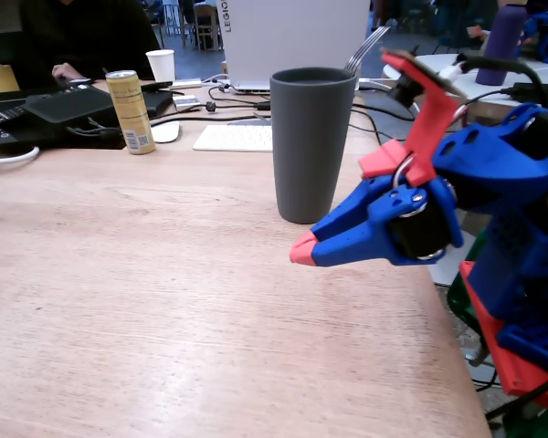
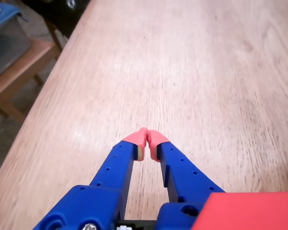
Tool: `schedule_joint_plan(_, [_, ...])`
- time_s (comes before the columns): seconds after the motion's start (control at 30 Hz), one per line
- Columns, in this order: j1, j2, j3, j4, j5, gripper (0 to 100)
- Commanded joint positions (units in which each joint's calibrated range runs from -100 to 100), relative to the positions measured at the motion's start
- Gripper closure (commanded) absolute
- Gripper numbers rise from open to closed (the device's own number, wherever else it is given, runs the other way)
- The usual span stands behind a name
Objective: Grab the fork and place it in gray glass
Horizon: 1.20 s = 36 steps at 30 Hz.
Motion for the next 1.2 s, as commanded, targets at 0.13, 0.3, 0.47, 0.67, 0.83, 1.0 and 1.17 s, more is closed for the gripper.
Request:
schedule_joint_plan(0.13, [1.01,-0.37,0.52,5.15,-4.59,100])
schedule_joint_plan(0.3, [1.18,-0.37,-0.04,6.22,-4.0,100])
schedule_joint_plan(0.47, [1.35,-0.54,0.43,5.15,-4.0,100])
schedule_joint_plan(0.67, [1.35,-0.54,0.52,5.07,-4.05,100])
schedule_joint_plan(0.83, [1.35,-0.63,0.52,5.07,-4.0,100])
schedule_joint_plan(1.0, [1.35,-0.63,0.52,5.07,-4.0,100])
schedule_joint_plan(1.17, [1.35,-0.63,0.52,5.07,-4.0,100])
